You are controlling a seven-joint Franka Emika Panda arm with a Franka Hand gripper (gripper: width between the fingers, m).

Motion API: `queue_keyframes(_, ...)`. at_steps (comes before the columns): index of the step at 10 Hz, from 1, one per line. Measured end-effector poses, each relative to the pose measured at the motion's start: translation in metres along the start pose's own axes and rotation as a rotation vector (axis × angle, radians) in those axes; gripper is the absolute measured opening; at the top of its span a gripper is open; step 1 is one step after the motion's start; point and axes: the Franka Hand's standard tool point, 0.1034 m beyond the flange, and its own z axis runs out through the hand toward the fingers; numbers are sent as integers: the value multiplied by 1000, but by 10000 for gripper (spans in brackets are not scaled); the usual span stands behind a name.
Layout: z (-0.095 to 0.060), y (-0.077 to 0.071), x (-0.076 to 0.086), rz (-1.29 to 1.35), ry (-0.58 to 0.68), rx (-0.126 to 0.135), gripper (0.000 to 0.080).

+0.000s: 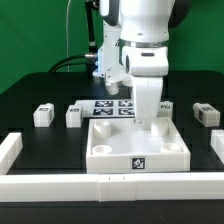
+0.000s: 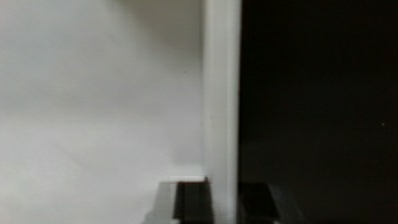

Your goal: Assemble one leg

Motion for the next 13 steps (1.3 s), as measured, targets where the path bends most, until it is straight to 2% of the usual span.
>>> queue_keyframes(2, 0, 1, 2, 17, 1, 0, 57)
queue_keyframes(5, -1, 11, 27, 88, 13, -15, 57)
queue_keyframes(11, -4, 41, 63, 31, 41, -60, 57)
queue_keyframes(13, -4, 41, 63, 32, 42, -61, 58)
